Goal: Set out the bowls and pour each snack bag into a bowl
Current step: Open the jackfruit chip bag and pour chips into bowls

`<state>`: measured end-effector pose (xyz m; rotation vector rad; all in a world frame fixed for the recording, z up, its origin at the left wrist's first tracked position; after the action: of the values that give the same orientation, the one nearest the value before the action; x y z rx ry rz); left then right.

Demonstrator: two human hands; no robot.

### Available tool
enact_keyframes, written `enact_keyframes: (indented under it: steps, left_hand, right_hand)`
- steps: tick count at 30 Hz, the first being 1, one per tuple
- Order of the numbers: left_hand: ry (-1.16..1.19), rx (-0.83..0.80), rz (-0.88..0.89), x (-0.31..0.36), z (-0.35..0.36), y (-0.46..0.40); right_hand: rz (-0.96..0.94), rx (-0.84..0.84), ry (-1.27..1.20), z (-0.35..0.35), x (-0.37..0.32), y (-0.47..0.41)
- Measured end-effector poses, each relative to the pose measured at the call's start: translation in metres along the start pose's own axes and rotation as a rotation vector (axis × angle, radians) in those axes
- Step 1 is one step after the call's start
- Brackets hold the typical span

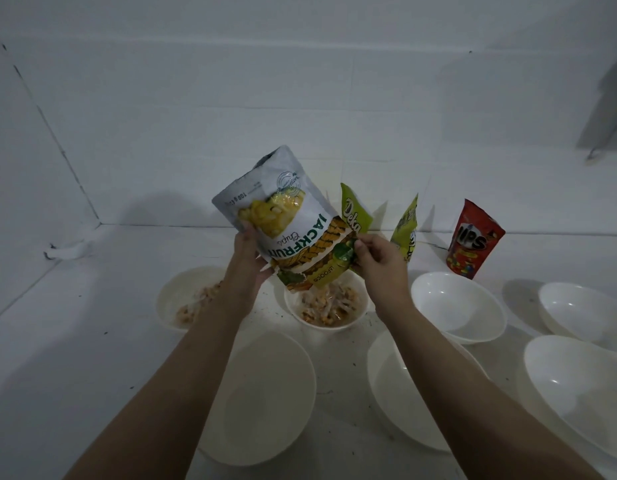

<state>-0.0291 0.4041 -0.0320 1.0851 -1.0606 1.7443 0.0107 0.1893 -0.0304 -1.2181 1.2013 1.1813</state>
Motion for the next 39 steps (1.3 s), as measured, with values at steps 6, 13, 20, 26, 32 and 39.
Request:
enact_keyframes:
  steps: [6, 13, 20, 26, 32, 39]
  left_hand:
    - [-0.064, -0.094, 0.032, 0.014, 0.022, -0.014]
    - [-0.075, -0.077, 0.056, 0.011, 0.044, -0.014]
    - [-0.110, -0.068, 0.062, 0.016, 0.048, -0.010]
    - [-0.123, -0.087, 0.060, 0.019, 0.048, -0.008]
    - [-0.171, -0.155, 0.090, 0.022, 0.043, -0.002]
    - [-0.198, -0.159, 0.172, 0.034, 0.038, -0.010]
  right_hand:
    - [-0.049, 0.082, 0.204, -0.006, -0.010, 0.009]
    - [0.018, -0.060, 0.085, 0.002, -0.016, 0.013]
    - [0.033, -0.095, 0.111, -0.002, -0.013, 0.011]
    - [0.010, -0.164, 0.093, 0.003, -0.029, 0.013]
    - [-0.032, -0.192, -0.048, 0.001, -0.050, 0.007]
    - [-0.101, -0.111, -0.225, 0.006, -0.062, -0.003]
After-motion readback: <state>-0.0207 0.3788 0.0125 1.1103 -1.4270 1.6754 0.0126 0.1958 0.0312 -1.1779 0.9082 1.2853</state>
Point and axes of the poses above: each hand's wrist, its own y-axis away from the middle knuckle, its own z-axis out of the palm, x = y × z, the point moved 3 cm from there along -y, towards the middle knuckle, and after that the axes turned 10 degrees about z, right-handed, at the moved point
